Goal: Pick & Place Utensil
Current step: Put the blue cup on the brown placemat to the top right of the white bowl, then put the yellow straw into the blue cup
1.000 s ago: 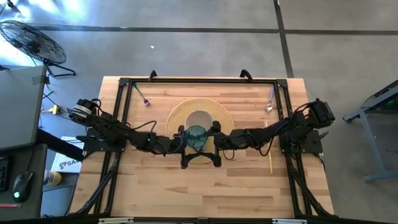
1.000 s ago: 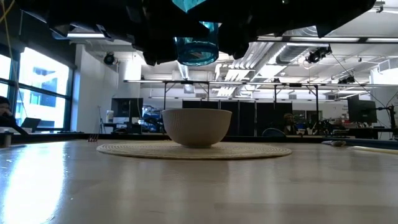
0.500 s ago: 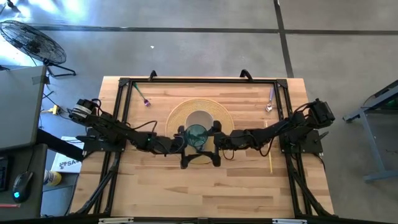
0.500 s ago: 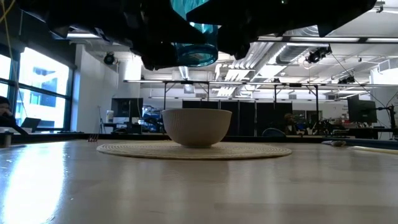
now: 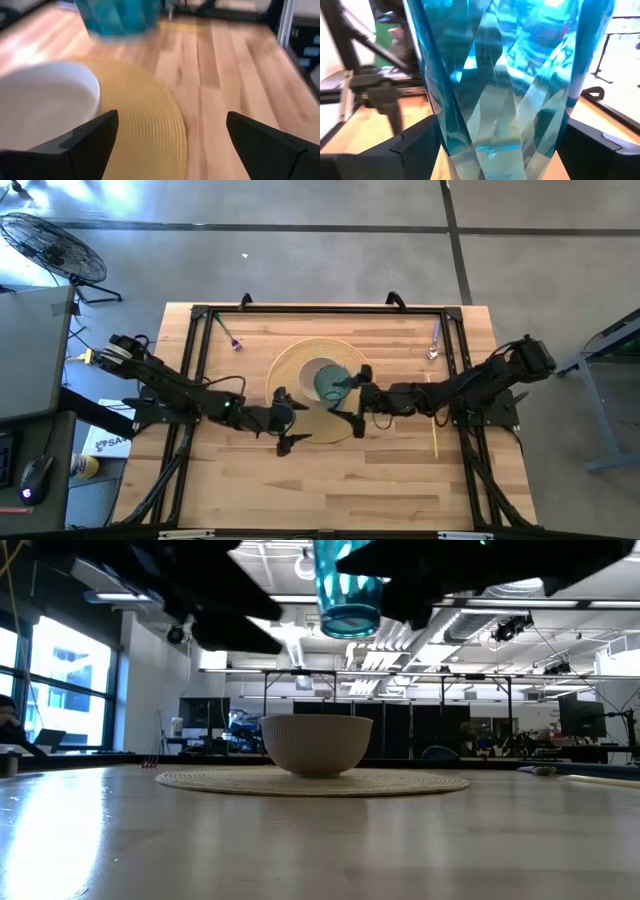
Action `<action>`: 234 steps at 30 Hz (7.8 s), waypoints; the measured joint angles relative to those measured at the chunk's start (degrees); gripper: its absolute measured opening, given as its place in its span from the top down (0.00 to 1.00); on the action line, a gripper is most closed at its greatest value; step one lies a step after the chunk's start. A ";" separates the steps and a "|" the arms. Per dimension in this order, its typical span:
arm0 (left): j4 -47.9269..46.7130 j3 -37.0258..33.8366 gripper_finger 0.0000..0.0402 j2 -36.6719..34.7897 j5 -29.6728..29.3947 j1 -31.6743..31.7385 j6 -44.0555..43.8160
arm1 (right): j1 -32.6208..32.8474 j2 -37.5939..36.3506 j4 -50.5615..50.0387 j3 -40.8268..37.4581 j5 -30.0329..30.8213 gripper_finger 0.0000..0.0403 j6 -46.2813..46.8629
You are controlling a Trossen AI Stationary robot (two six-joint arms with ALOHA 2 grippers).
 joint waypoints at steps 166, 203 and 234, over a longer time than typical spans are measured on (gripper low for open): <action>-8.93 -0.10 0.09 -2.73 -10.35 -11.24 -14.49 | -18.20 -17.15 -56.94 -12.09 -5.46 0.03 33.96; -10.05 -0.10 0.09 -2.73 -2.19 -11.22 -14.53 | -28.16 -20.13 -97.44 -7.43 -7.44 0.32 57.96; -10.05 -0.08 0.09 -2.73 -2.19 -11.22 -14.53 | -35.23 -20.15 -89.75 -12.04 -18.60 0.97 54.90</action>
